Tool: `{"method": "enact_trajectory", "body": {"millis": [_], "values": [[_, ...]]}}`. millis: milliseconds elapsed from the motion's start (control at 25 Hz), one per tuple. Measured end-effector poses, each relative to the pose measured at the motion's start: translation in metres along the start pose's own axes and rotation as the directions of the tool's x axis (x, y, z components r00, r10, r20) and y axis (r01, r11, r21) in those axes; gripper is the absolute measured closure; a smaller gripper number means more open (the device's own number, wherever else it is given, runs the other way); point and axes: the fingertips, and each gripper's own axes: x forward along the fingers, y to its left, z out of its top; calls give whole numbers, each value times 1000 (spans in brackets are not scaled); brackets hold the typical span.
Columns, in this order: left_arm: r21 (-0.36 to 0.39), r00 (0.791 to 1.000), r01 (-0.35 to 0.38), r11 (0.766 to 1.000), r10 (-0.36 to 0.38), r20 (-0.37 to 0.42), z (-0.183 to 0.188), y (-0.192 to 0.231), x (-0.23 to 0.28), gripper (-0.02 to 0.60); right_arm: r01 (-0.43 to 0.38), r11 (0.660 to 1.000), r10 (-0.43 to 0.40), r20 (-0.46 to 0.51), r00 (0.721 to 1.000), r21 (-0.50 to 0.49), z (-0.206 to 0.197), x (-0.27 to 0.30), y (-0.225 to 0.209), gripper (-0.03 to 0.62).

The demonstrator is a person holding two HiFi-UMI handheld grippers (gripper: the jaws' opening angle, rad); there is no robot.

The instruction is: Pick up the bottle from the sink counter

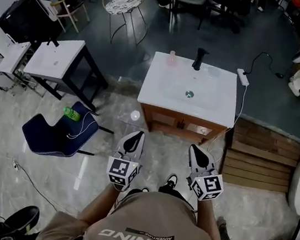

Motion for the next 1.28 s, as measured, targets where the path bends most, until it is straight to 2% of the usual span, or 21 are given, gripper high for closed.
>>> {"method": "enact_trajectory", "body": {"millis": [120,240,360,680,960,1120,1200,1280], "values": [[12,999,-38,999,38,24,13,-9,16,574,-43,999,43,18,999,-3,8,10,-22,586],[-21,996,-83,996,83,43,16,-17,31,574,-79,997,79,20,997,5,3,22,-47,586],[-49,995,-98,994,99,18,12,-25,47,574,-95,995,95,14,995,18,-3,31,-72,586],[-2,990,-140,990,140,-32,14,-3,84,574,-157,987,156,26,987,39,-3,70,-92,586],[8,997,-70,997,70,-30,1,32,133,574,-143,989,143,-6,990,-25,-5,115,-96,586],[23,1000,-6,1000,6,12,26,61,172,574,-97,994,97,-12,995,-56,12,148,-102,586],[39,999,34,999,-35,25,40,75,186,574,-66,997,66,-5,998,-40,23,166,-104,586],[48,998,63,997,-65,26,44,92,197,574,-39,999,38,25,999,30,32,183,-110,586]]}}
